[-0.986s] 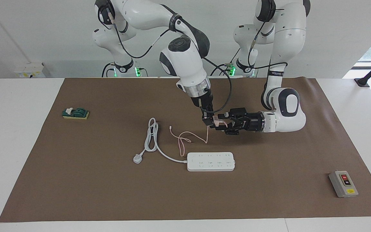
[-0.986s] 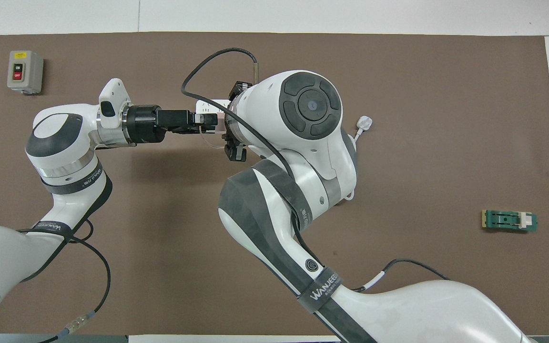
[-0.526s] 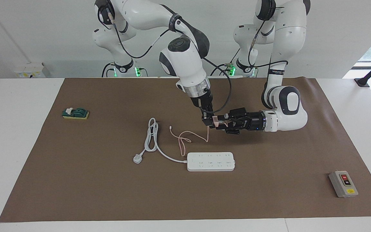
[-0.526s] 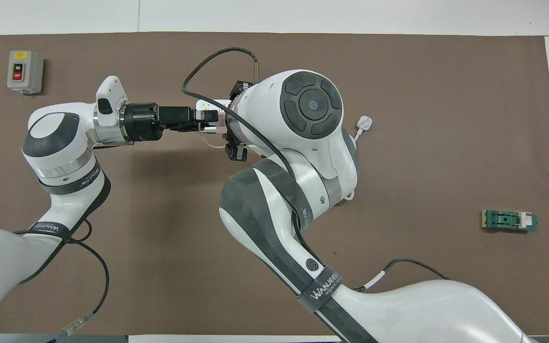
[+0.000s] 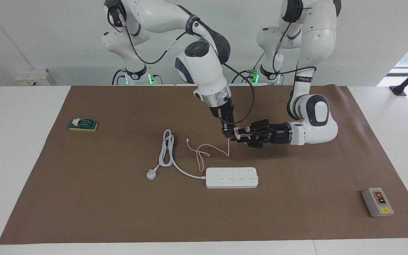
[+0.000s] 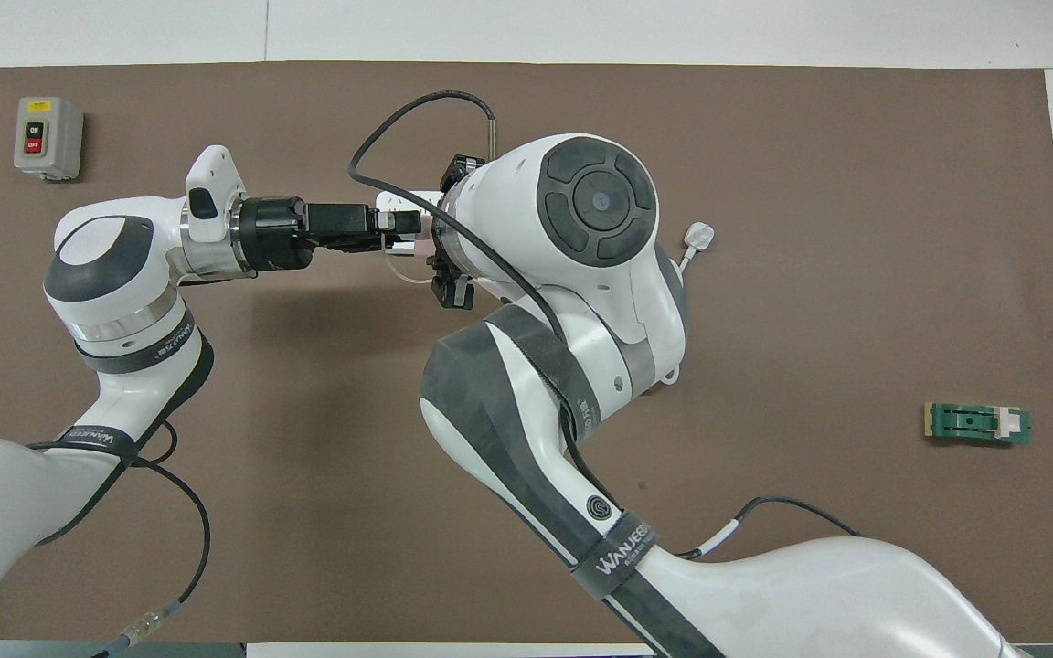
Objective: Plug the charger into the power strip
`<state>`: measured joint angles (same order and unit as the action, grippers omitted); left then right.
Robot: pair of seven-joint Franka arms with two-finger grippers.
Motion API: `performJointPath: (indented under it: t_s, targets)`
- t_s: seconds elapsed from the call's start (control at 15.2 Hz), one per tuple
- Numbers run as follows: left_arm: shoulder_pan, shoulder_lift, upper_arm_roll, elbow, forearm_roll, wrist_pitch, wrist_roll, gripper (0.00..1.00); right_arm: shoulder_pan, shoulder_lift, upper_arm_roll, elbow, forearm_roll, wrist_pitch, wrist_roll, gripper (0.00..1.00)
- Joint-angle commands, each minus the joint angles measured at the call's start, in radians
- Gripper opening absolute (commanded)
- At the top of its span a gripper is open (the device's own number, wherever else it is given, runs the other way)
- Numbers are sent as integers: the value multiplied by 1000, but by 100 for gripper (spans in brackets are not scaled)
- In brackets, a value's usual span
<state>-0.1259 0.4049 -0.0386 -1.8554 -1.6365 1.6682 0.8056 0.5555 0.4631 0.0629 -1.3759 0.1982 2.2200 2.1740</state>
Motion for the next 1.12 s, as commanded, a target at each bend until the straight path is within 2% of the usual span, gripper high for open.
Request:
performJointPath:
  t_s: [0.0,0.07,0.72,0.79,0.92,1.05]
  targets:
    - [-20,-28,6,-27,-25,18,-9,16,-8,3,5,4,-17,12,-20,0]
    - [-20,-28,6,-27,-25,19,-9,1,-8,3,5,4,-17,12,-20,0]
    - [-29,-26,8,2,-13,18,-71,0,-9,2,6,3,-13,9,-19,0]
    - [-31,-26,9,2,-6,22,-69,0,-11,0,6,3,-8,3,-17,4]
    - [-29,-28,8,2,35,12,-68,0,-13,-1,6,3,-2,-3,-16,66]
    - [-24,-29,8,2,72,10,-69,0,-16,-6,6,3,18,-5,-13,87]
